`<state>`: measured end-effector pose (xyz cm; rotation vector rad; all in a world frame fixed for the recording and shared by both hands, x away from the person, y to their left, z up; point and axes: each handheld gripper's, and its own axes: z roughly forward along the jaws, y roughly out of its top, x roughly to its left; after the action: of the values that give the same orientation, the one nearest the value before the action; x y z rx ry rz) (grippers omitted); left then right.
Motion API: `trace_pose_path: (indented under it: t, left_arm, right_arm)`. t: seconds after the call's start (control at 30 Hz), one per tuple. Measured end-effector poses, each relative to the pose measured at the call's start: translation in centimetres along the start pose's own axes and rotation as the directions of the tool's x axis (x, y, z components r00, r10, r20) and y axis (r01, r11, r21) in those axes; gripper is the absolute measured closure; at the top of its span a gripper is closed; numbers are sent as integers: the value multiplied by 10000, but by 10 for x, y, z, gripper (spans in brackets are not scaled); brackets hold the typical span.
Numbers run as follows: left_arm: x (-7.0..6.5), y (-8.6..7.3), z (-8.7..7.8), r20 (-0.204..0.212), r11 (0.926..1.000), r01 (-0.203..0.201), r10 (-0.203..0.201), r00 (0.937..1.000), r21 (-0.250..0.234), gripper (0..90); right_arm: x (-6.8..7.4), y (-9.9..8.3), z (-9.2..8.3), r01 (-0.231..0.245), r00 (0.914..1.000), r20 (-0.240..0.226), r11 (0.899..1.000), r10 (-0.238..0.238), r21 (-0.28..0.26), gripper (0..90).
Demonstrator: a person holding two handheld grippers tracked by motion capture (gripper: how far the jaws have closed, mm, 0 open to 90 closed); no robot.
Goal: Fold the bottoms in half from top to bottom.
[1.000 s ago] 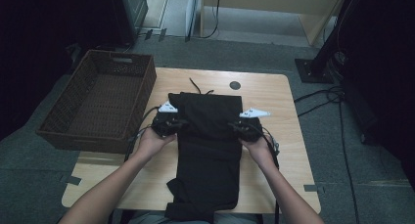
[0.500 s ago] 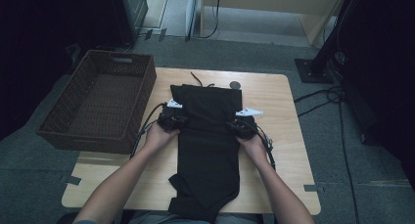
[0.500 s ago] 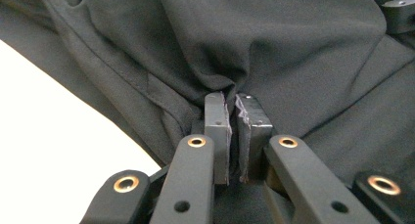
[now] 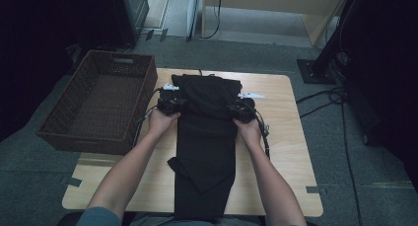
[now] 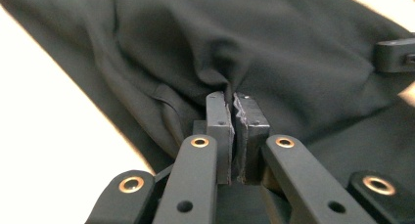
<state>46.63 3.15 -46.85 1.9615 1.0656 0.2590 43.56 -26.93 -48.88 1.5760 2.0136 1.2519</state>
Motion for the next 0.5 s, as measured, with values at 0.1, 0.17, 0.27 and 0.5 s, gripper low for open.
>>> trace_pose_path:
  t: [0.1, 0.17, 0.27, 0.5]
  left_arm:
    - [-19, 1, -33, 387, 9977, -428, 448, 9982, -523, 867]
    - [-33, -8, -57, 742, 9946, -817, 864, 9935, -645, 864]
    - [-52, -37, -83, 1365, 9927, -1154, 1190, 9835, -339, 857]
    - [-63, -100, -72, 2035, 9817, -996, 655, 9769, 1621, 852]
  right_arm:
    - [10, 9, -33, 438, 9986, -264, 9983, -448, -374, 836]
    - [18, 7, -59, 463, 9965, -661, 9967, -508, -673, 836]
    - [30, -12, -94, 932, 9884, -1154, 9941, -991, -552, 833]
    - [44, -83, -104, 1300, 9792, -1696, 9861, -1113, 1032, 831]
